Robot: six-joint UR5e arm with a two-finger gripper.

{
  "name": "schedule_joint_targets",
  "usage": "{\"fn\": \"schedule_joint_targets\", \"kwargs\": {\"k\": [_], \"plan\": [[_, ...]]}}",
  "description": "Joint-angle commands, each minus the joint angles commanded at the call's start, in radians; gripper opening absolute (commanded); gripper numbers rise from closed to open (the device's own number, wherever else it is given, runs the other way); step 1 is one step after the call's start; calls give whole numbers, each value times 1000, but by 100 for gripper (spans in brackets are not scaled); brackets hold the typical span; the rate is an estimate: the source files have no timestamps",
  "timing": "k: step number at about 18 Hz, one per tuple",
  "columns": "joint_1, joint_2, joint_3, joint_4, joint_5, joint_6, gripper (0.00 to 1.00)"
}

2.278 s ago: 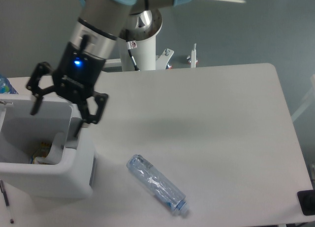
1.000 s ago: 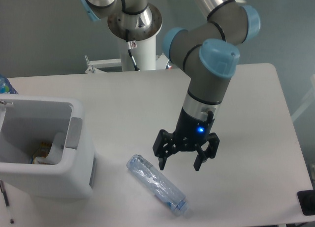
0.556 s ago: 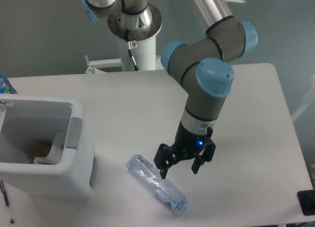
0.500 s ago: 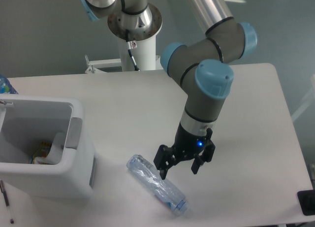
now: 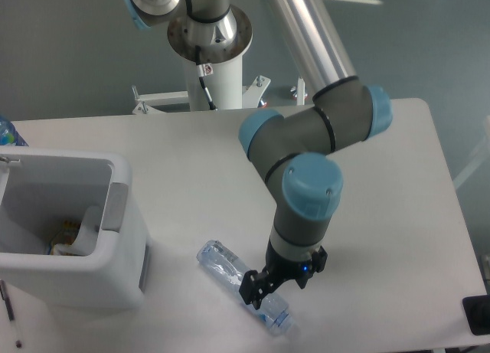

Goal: Place the trash in the trash can
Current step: 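Grasp the water bottle near its cap end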

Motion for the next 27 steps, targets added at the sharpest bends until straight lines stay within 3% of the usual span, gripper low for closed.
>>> {"fn": "schedule_joint_targets", "kwargs": {"k": [4,16,20,27], "plan": [[-40,-48,3,-6,104,-25,100],[-68,-84,5,-2,143,-74,100],[-92,-120,20,-3,221,-74,100],[-95,-137,29,-5,250,-83,97]]}}
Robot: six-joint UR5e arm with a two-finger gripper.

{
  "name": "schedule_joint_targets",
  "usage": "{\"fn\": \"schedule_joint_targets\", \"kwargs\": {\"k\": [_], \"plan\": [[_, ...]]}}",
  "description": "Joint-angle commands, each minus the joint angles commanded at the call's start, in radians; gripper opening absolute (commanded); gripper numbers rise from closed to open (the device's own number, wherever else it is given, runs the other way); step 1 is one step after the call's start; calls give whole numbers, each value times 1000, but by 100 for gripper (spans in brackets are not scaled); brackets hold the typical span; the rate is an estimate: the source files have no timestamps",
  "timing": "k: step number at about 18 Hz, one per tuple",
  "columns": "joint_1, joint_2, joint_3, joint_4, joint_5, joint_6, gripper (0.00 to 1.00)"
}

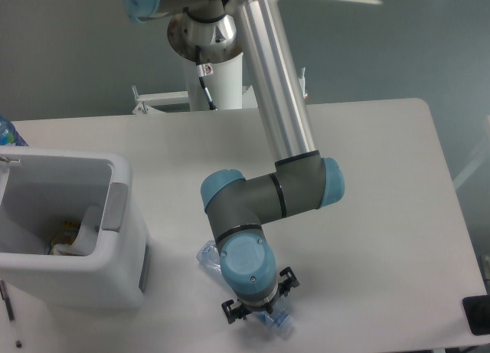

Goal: Place the trash in the trash can
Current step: 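Grasp the water bottle near its cap end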

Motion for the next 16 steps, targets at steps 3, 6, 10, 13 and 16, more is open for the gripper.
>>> {"fn": "schedule_joint_targets", "kwargs": {"k": [3,6,10,13,16], "plan": [[-11,-8,2,2,14,0,80],[-14,-17,9,2,37,0,72],[-15,-12,11,5,35,0,67],[-15,1,9,5,28,3,67],[-15,11,9,6,25,6,67]]}}
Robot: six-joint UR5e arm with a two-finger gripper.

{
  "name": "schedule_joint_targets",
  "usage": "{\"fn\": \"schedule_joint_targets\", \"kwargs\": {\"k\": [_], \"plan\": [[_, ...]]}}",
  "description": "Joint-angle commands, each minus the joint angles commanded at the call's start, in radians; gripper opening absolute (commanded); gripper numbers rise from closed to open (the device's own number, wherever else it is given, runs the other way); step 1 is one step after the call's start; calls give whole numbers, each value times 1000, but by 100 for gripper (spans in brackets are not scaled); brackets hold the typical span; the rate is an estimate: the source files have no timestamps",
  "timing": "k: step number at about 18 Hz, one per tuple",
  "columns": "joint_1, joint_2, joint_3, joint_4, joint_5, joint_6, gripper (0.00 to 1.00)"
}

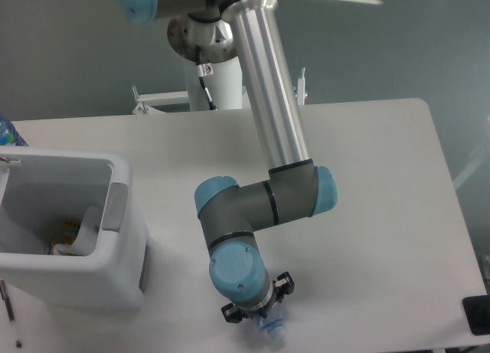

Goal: Place the trash in the trash can
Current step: 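Grasp the water bottle near its cap end, then lift the bottle and carry it over the trash bin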

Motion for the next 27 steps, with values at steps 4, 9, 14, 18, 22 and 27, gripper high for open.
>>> {"fn": "schedule_joint_targets", "kwargs": {"k": [4,9,14,18,22,27], "plan": [[0,12,2,2,-5,11,67],[2,40,8,6,-41,24,66],[12,66,23,6,-101,54,67],[35,100,23,6,-178,90,66],[37,126,26,12,-219,101,66],[37,173,28,80,-342,101,67]]}}
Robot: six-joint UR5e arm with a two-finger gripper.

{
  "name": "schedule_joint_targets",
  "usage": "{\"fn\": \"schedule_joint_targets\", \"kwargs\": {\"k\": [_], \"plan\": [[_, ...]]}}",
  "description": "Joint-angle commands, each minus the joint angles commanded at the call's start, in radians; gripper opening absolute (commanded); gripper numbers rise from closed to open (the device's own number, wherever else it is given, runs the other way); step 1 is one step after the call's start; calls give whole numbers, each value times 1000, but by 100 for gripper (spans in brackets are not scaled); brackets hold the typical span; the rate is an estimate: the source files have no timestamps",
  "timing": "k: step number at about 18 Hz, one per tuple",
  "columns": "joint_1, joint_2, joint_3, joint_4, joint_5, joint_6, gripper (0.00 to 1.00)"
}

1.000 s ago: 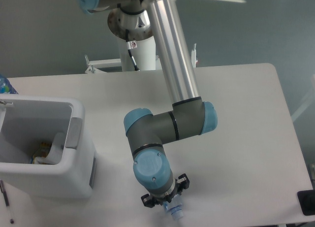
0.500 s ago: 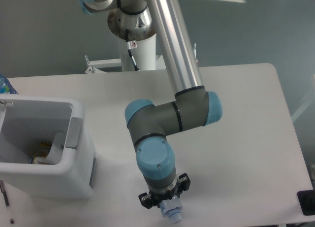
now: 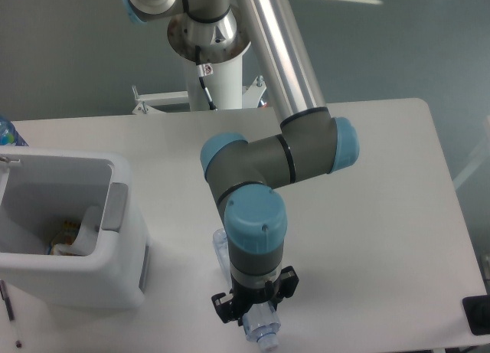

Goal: Place the trash in the trash can
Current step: 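Lift the bottle and carry it over the trash bin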

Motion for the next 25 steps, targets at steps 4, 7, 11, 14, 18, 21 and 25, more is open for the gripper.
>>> {"fn": "schedule_joint_targets", "kwargs": {"k": [4,7,11,14,18,21,25], "plan": [[5,32,-3,55,-77,0,66],[8,61,-6,77,-126,6,66],[8,109,-11,86,-167,12,66],[6,138,-9,88,-215,29,66],[6,176,-5,138,-278,31,66],[8,195,3,184,-322,29,66],[8,204,47,226,-373,31,66]]}}
